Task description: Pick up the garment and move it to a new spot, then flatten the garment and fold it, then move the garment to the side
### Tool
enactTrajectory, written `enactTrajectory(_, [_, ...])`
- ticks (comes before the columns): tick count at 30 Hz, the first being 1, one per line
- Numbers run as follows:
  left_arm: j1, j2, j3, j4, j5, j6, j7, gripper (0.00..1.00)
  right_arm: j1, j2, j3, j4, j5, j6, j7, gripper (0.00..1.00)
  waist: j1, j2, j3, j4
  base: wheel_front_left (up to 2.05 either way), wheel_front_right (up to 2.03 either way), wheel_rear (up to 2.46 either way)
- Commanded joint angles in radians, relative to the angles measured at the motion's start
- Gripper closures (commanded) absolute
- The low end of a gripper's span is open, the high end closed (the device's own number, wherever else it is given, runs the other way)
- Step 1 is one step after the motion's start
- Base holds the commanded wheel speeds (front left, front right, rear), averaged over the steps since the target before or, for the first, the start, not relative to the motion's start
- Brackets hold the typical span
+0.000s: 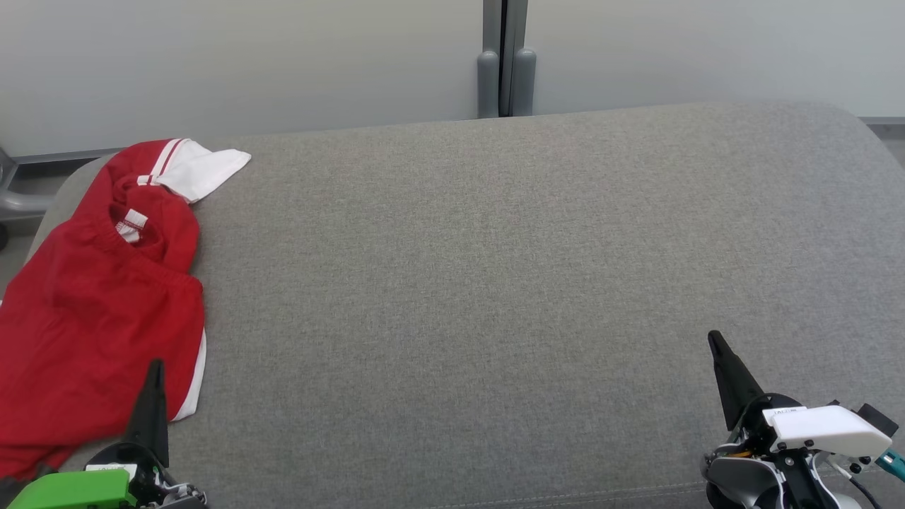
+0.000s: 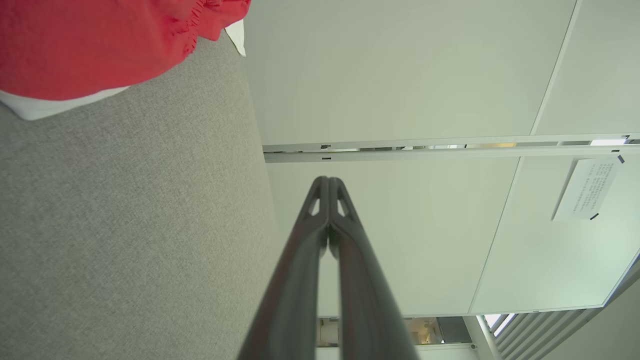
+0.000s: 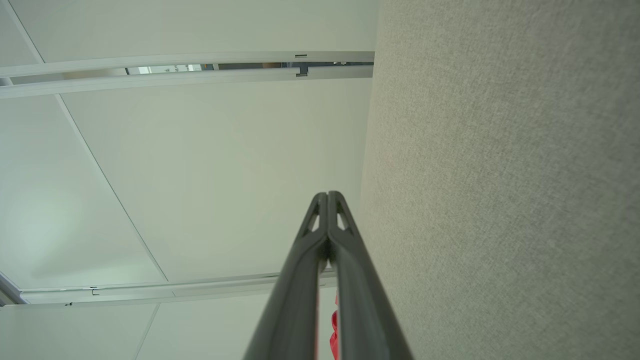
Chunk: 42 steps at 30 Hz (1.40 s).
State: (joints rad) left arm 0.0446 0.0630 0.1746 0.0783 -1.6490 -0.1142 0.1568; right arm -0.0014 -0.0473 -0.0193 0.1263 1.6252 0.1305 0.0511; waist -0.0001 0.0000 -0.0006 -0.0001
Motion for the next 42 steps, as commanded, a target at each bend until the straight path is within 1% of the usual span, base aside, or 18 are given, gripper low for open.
enactTrajectory(1, [0.003,-0.001,0.004,-0.001,0.005,0.0,0.001,1.0,0.012,-0.001,-0.001,-0.003,0.001,0.0,0.001,1.0,0.0001,0.0,0.0,0.0,0.0,0.0,0.0])
enactTrajectory(25, [0.002,-0.002,0.005,-0.001,0.007,0.0,0.004,1.0,0.012,-0.001,-0.001,-0.003,0.001,0.0,0.001,1.0,0.0001,0.0,0.0,0.0,0.0,0.0,0.0])
enactTrajectory(26, [0.0,-0.003,0.002,0.003,0.002,0.0,0.0,0.0,0.0,0.0,0.0,0.003,0.0,0.0,0.0,0.0,0.0001,0.0,0.0,0.0,0.0,0.0,0.0])
enactTrajectory(30, [0.006,-0.014,-0.005,0.037,0.004,0.0,-0.003,0.0,0.011,0.005,0.005,0.036,-0.001,0.0,-0.002,0.0,0.0001,0.0,0.0,0.0,0.0,0.0,0.0])
enactTrajectory(34, [0.007,-0.014,-0.026,0.033,0.028,0.001,-0.026,0.0,0.011,0.004,0.016,0.036,-0.017,0.0,-0.02,0.0,0.0001,0.0,-0.002,0.0,0.0,0.0,0.0])
enactTrajectory(38, [0.006,-0.014,-0.043,0.025,0.065,0.007,-0.049,0.0,0.01,0.004,0.019,0.037,-0.046,0.0,-0.037,0.0,0.0001,0.0,-0.004,0.0,0.0,0.0,0.0])
enactTrajectory(42, [0.005,-0.013,-0.06,0.016,0.119,0.015,-0.07,0.0,0.007,0.003,0.019,0.034,-0.098,0.0,-0.053,0.0,0.0001,0.0,-0.006,0.0,0.0,0.0,0.0])
